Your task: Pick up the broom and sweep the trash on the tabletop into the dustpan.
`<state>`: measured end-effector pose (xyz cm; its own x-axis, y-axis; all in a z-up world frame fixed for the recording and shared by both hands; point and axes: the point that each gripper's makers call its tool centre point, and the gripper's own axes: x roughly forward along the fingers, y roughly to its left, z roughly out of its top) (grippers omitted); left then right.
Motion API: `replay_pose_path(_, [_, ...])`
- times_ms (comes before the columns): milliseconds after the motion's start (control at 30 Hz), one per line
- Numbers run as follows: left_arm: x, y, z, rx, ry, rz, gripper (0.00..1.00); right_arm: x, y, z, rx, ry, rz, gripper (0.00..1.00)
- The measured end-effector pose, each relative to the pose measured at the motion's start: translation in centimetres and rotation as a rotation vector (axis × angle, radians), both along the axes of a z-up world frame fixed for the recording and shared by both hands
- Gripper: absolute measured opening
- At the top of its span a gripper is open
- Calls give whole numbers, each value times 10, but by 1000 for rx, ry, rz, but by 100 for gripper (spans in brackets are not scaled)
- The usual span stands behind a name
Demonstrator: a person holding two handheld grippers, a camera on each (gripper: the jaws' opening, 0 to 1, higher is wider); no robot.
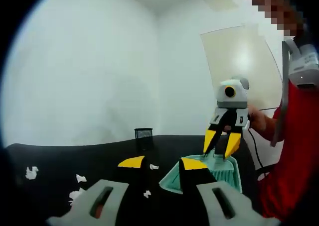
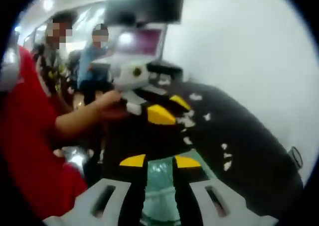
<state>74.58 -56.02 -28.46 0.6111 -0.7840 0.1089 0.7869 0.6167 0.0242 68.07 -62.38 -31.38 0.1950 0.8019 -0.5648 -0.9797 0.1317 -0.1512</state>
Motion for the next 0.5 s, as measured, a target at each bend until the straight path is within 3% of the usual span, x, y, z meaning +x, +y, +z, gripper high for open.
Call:
replay_pose_path(133, [0,0,0,-1,0,1,24,-7,3,-23,-137,30,77,22])
replay_pose_path(267, [0,0,0,1,0,1,24,-4,3,-37,-253,10,106,22])
replay_pose_path(500, [0,0,0,0,0,0,24,-6,7,-49,-324,84,125,15])
